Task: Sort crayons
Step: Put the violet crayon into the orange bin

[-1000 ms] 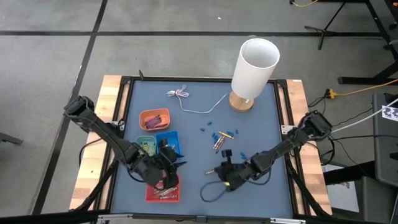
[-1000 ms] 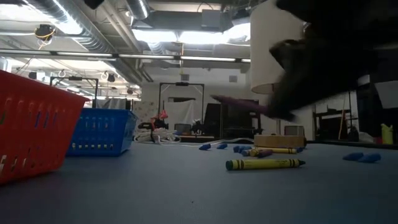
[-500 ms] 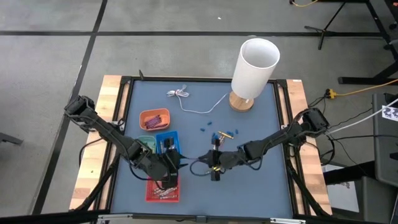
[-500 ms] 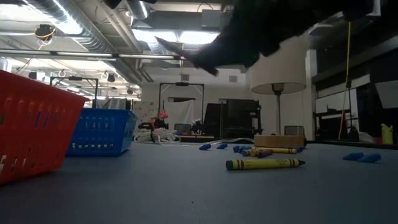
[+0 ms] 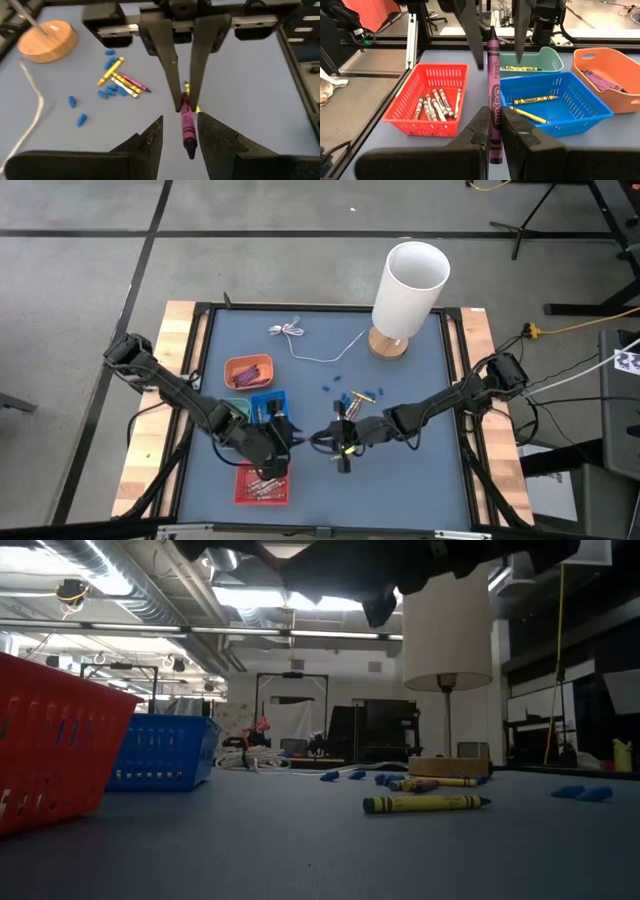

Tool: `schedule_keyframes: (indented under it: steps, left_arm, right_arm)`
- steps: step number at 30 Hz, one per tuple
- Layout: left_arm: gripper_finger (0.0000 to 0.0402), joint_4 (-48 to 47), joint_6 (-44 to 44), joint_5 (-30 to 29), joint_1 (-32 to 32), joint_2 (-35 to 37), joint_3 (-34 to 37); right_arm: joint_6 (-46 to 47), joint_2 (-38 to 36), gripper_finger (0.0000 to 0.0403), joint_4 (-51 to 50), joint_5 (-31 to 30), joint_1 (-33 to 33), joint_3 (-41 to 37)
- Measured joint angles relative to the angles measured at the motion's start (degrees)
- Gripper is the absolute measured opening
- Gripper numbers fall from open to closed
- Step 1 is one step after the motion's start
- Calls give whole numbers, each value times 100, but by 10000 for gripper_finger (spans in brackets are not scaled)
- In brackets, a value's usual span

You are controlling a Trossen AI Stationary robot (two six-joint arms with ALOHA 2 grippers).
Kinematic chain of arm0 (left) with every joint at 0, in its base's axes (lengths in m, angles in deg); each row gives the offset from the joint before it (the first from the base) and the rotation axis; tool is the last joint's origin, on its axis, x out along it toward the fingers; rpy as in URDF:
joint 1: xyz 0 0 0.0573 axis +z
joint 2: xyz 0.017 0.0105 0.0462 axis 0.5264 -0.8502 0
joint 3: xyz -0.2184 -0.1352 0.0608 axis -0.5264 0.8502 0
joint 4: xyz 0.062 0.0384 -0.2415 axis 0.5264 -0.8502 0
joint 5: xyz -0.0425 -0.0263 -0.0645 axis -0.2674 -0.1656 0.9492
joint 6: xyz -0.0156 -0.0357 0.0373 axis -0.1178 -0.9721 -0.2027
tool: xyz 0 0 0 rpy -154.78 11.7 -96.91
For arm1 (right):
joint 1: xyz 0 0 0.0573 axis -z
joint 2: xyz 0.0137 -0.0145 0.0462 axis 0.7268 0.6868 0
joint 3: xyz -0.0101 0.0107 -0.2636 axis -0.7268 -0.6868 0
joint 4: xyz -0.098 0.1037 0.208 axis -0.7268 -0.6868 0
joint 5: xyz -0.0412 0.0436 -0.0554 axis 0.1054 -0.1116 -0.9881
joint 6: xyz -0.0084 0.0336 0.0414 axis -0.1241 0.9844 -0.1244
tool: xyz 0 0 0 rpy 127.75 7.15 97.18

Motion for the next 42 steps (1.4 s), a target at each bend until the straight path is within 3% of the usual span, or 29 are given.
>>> schedule_keyframes:
  steps: [5,15,31,42]
  left_arm:
    - [105,0,-28,345,71,0,0]
    - [103,2,-35,379,71,0,0]
    - [8,4,-37,377,68,0,0]
    - [9,4,-37,375,70,0,0]
  right_arm:
    - [-2,0,32,118,1,0,0]
    - [-4,0,32,122,1,0,0]
    - [-7,0,32,107,25,-2,2]
    - [2,-2,34,87,27,-2,4]
